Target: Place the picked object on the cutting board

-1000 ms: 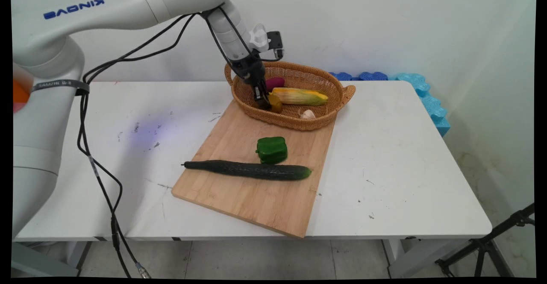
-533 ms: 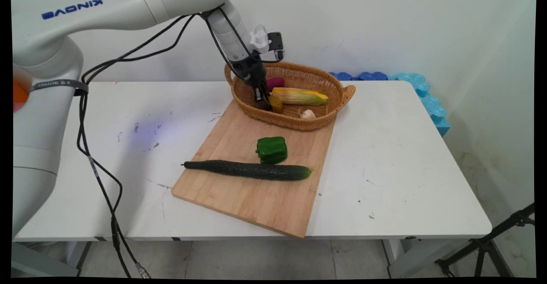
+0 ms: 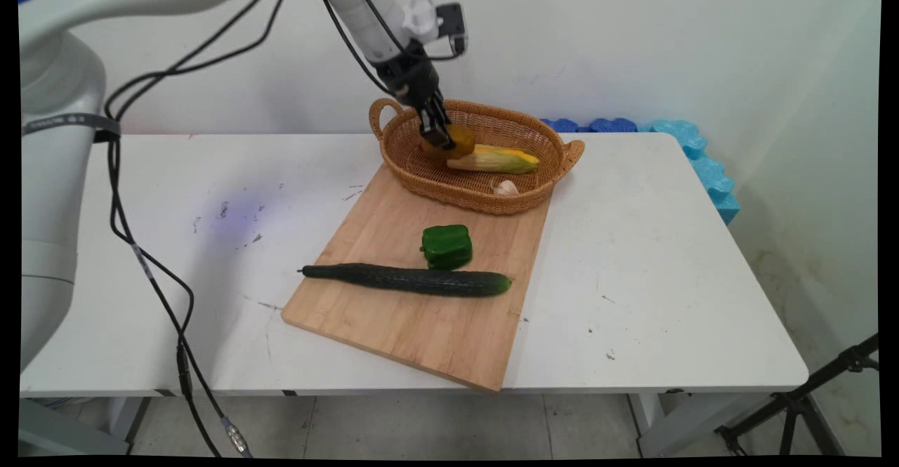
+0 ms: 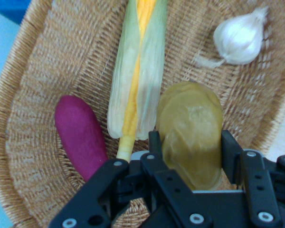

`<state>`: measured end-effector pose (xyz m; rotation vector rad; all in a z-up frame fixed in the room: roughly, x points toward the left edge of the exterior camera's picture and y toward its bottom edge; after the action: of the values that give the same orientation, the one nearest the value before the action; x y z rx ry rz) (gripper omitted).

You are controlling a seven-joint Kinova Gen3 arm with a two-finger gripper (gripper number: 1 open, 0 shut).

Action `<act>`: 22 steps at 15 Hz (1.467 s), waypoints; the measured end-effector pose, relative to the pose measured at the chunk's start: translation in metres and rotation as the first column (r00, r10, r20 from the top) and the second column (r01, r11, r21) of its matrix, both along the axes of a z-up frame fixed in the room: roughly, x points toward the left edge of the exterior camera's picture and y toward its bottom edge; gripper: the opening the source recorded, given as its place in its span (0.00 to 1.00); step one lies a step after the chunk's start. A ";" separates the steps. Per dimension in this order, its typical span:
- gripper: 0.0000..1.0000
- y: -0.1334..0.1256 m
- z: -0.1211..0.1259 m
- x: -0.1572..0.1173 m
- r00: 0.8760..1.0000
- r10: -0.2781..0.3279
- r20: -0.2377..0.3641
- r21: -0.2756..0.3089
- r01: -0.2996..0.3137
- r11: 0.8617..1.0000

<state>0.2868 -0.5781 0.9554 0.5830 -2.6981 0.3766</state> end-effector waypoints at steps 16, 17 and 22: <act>0.00 0.106 0.031 0.065 0.996 0.087 -0.004 0.093 -0.086 0.992; 0.00 0.109 0.024 0.069 0.995 0.103 0.000 0.099 -0.103 0.990; 0.00 0.116 -0.010 0.079 0.987 0.162 0.020 0.119 -0.163 0.979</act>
<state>0.3658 -0.4625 0.9453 0.8424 -2.7048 0.2608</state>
